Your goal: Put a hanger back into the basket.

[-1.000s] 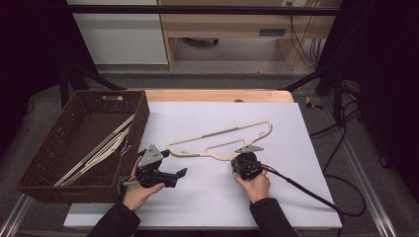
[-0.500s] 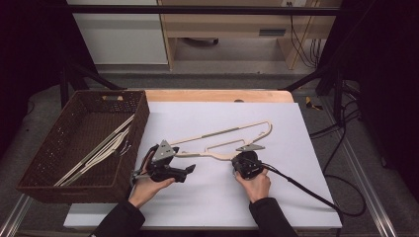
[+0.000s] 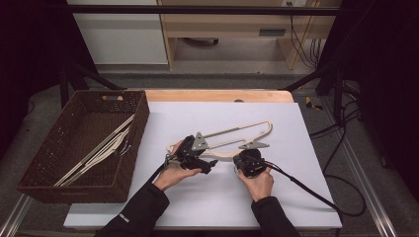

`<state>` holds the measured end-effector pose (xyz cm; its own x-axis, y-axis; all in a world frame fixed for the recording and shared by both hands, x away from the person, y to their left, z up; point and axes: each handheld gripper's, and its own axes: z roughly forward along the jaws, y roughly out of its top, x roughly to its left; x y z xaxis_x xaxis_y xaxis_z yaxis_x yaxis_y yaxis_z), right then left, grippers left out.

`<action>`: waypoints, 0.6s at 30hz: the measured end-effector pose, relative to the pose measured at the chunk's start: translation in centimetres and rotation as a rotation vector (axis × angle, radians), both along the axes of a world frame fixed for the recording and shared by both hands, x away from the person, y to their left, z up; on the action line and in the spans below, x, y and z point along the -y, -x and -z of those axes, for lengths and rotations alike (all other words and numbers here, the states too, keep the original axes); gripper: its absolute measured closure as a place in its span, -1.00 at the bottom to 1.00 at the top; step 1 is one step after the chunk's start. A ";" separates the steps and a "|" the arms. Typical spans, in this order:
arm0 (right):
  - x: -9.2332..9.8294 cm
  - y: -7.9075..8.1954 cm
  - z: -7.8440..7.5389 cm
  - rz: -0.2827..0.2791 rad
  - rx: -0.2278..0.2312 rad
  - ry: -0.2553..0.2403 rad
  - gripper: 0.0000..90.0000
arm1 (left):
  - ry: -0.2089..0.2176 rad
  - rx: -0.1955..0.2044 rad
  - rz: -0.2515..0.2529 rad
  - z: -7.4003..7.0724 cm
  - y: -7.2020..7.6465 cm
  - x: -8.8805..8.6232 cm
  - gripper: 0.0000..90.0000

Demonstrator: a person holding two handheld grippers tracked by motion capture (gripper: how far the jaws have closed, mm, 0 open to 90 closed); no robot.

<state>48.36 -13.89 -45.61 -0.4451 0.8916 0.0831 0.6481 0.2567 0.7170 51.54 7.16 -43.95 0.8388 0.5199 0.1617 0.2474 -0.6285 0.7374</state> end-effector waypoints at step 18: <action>0.3 0.2 -0.8 0.007 0.010 -0.013 0.98 | -0.127 0.049 0.089 2.6 -2.0 4.1 -0.13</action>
